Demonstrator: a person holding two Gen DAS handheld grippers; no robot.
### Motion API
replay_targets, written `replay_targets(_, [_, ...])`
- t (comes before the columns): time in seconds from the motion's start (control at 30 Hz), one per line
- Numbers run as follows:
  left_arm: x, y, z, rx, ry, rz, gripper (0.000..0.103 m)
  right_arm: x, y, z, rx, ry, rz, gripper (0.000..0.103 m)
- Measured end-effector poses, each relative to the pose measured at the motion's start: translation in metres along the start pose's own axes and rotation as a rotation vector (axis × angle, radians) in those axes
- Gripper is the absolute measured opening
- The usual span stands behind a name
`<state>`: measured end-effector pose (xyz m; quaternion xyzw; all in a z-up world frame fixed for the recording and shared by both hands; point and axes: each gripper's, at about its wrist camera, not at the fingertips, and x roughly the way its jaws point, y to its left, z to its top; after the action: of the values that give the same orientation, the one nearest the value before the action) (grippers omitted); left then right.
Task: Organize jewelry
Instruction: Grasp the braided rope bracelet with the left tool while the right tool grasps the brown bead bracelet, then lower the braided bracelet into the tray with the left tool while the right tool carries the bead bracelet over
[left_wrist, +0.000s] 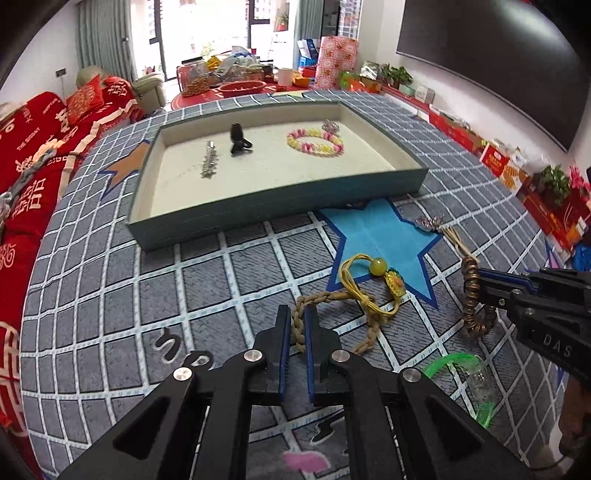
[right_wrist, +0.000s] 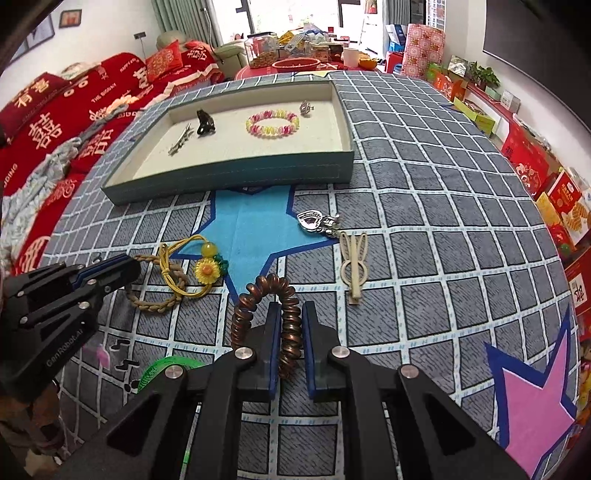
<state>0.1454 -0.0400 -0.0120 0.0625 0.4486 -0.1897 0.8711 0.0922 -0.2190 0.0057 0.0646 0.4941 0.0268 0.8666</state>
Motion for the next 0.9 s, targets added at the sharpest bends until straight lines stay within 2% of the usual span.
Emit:
replay_targets(0.43, [-0.042,0.022,0.014,-0.066,-0.1,-0.013,0.02,-0.029,-0.018,0.019,0.079,-0.056,0.073,0.012])
replay_targets(0.9, [-0.083,0.025,0.043,-0.049,-0.226,-0.012,0.02,-0.039,-0.016,0.038,0.087,-0.099,0.108,0.012])
